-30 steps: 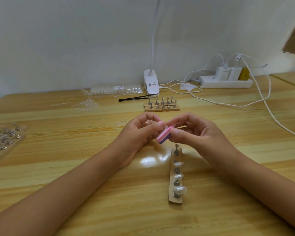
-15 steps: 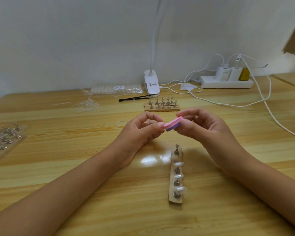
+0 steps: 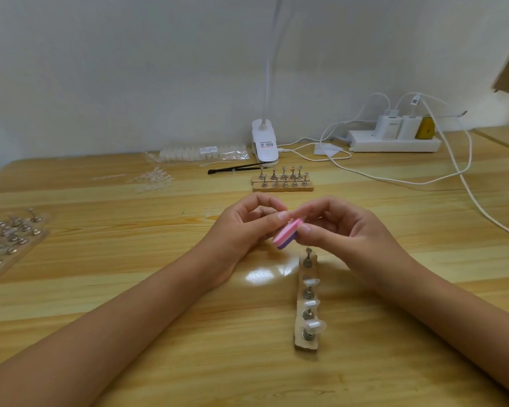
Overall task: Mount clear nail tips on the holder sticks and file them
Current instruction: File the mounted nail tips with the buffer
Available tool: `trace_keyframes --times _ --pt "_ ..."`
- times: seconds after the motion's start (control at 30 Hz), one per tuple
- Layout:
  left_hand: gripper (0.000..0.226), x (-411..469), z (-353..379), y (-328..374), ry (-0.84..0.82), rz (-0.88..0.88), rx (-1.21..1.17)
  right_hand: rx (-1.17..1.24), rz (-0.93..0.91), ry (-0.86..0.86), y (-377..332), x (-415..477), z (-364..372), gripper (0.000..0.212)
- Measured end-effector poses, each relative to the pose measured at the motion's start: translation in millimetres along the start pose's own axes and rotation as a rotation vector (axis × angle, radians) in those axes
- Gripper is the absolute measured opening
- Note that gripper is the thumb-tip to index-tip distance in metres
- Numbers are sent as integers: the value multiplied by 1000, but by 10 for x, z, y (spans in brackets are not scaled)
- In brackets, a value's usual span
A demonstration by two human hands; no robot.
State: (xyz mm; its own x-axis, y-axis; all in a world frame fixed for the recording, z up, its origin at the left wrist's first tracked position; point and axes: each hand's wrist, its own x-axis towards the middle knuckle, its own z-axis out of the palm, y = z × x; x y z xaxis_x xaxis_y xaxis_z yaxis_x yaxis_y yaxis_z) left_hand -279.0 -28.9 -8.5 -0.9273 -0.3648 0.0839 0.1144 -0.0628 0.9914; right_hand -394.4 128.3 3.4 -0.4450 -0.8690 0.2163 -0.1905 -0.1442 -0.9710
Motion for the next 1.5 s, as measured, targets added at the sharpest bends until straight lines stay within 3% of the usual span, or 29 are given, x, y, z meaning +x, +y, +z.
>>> trace_keyframes --times 0.17,0.3,0.43,0.63,0.87,1.0,1.17,1.3,1.5 --pt "11 10 -8 -18 18 -2 1 48 -4 164 -11 16 -67 25" --pt "8 28 -3 -32 53 -5 -39 82 -20 130 -10 10 -35 33" --pt "8 35 -15 -33 42 4 -59 122 -20 121 -45 7 -81 28" --pt "14 30 -10 -35 25 16 -63 8 21 37 -2 13 -59 23" --pt "7 42 -8 -42 38 -1 -23 88 -26 195 -9 29 -84 32" --pt "6 45 -11 -48 24 9 -14 110 0 100 19 21 -19 31" --pt "10 46 -12 -58 31 8 -8 153 -29 155 24 35 -45 32" --pt "5 45 -16 -64 28 4 -12 135 -5 43 53 21 14 23" --pt "4 51 -16 -69 44 2 -12 159 -7 124 72 36 -14 29"
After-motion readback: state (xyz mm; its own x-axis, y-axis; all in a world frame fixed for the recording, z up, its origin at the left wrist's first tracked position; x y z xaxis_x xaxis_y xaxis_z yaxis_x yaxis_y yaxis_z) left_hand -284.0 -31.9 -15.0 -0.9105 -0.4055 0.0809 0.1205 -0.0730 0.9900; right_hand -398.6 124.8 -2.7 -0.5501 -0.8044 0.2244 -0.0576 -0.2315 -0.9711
